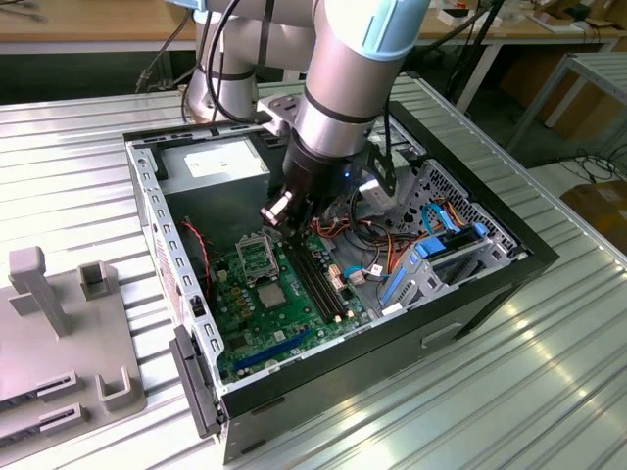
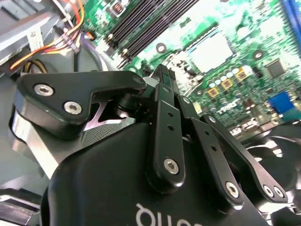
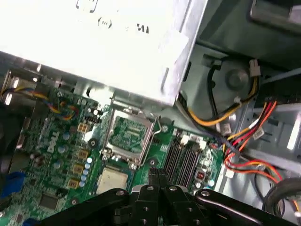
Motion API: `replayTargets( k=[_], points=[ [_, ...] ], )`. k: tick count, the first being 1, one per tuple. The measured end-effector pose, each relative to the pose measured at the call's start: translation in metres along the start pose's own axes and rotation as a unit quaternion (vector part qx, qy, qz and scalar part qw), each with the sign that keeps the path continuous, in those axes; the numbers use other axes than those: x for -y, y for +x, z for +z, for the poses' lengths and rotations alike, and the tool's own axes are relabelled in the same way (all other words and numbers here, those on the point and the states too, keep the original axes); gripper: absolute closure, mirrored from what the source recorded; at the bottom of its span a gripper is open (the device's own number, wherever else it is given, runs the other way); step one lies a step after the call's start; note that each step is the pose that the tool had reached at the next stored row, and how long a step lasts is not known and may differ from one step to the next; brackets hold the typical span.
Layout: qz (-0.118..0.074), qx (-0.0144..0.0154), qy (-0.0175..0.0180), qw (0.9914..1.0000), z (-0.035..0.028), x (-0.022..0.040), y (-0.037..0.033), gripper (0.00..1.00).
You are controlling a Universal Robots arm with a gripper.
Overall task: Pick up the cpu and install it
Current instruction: 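Close the cpu cover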
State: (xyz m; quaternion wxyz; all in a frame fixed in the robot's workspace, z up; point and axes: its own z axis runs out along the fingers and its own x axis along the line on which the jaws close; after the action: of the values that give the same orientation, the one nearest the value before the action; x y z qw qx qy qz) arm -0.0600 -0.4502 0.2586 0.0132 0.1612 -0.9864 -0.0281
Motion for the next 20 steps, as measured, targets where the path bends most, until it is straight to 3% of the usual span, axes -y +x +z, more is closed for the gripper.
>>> replayTargets(
  k=[4, 5, 6, 7, 17, 18, 20],
  points=[
    [-0.025, -0.0014, 0.0004, 0.99969, 0.002, -0.001, -0.0007, 0.89],
    [-0.034, -0.002, 0.0005, 0.99941, 0.0026, -0.001, -0.0006, 0.89],
    [-0.053, -0.0031, 0.0008, 0.99859, 0.0038, -0.0008, -0.0008, 0.89],
    [-0.058, -0.0034, 0.001, 0.99833, 0.0042, -0.0009, -0.0014, 0.89],
    [-0.067, -0.003, -0.0013, 0.99776, 0.0101, -0.0088, -0.0075, 0.89],
    [-0.07, -0.0032, -0.0012, 0.99753, 0.0111, -0.0093, -0.0078, 0.89],
    [-0.089, -0.0043, -0.0009, 0.99607, 0.0128, -0.0095, -0.0079, 0.89]
  ],
)
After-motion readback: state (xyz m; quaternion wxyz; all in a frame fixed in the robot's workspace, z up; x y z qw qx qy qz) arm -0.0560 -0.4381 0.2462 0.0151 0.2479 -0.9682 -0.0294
